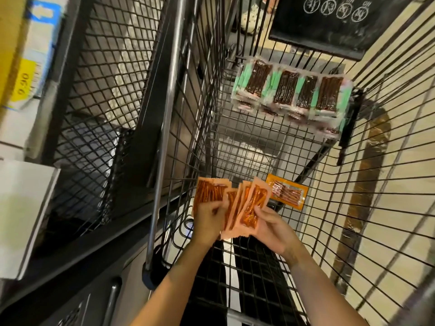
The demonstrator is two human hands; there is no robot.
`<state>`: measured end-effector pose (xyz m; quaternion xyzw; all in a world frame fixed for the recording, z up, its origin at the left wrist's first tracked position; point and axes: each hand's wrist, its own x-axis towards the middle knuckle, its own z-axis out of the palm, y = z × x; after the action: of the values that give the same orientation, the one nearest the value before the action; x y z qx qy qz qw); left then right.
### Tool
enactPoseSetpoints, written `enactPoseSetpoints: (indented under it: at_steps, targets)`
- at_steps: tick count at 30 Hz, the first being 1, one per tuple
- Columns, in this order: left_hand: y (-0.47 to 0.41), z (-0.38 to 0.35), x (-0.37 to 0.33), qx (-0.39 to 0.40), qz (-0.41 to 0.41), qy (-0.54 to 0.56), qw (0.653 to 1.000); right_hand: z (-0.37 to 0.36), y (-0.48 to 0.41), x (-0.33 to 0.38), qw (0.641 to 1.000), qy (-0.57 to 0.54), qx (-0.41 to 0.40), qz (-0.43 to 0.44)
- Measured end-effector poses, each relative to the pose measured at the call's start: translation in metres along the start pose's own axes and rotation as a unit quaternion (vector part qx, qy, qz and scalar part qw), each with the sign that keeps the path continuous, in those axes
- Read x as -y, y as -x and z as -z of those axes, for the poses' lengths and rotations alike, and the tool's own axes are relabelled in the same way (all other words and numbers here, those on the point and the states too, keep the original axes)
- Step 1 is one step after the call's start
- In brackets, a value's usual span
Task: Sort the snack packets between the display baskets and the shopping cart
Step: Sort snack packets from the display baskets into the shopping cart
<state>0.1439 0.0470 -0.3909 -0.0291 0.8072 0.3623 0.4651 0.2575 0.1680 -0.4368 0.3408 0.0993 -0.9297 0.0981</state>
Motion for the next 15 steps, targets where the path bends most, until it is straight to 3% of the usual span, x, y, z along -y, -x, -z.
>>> enactPoseSetpoints:
  at_steps: [2, 5, 7, 15]
  targets:
    - [-0.005, 0.003, 0.003, -0.047, 0.031, -0.015, 0.998, 0.009, 0.006, 0.001, 1.0, -0.01, -0.02, 0.006]
    - [-0.015, -0.001, 0.01, -0.139, 0.07, -0.18, 0.971, 0.019, 0.017, 0.005, 0.997, 0.024, -0.067, 0.008]
    - [-0.02, -0.008, 0.012, -0.129, 0.082, -0.237, 0.96, 0.023, 0.023, 0.007, 0.994, 0.069, -0.088, 0.005]
    - [-0.044, -0.021, 0.025, -0.121, 0.103, -0.239, 0.958, 0.028, 0.046, 0.027, 0.97, 0.147, -0.188, 0.039]
